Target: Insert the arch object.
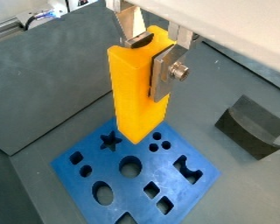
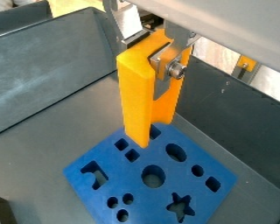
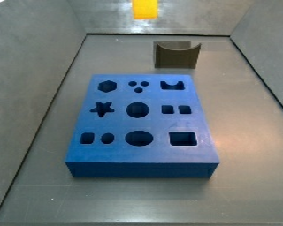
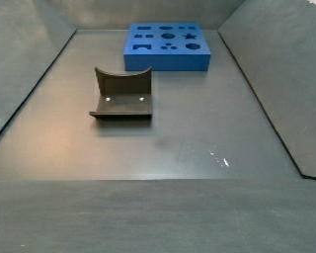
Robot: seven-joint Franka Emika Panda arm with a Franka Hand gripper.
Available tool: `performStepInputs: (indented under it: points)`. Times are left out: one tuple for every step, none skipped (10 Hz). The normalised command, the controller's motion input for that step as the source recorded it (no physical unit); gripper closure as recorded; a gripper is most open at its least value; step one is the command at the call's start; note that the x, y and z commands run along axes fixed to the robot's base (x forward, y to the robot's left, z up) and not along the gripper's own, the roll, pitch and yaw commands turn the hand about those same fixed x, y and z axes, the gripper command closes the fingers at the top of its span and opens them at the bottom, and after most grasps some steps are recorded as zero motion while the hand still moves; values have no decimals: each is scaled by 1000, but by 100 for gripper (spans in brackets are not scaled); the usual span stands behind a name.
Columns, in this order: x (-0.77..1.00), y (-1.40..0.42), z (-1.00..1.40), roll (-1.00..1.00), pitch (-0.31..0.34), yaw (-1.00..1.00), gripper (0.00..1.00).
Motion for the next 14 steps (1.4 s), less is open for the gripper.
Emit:
performStepInputs:
  points:
    - [0,-43,0,9,0,0,100]
    - [269,243,-163,7,46,-506,100]
    - [251,229,-271,76,39,-760,100]
    - [266,191,-183,36,0,-823,100]
    - [343,183,-203,37,0,-823,100]
    - [363,166,-249,53,0,-820,100]
    - [251,20,-391,141,0,-903,100]
    - [249,0,-449,191,0,-906,100]
    - [134,0,-423,179,-11,-989,100]
    - [74,0,-411,160,-20,-1000,100]
    - [54,0,-394,146,-29,-1000,100]
    - [51,0,-406,150,-24,-1000,100]
    - [49,0,-417,153,-20,-1000,100]
    - [37,0,-426,149,-19,-1000,100]
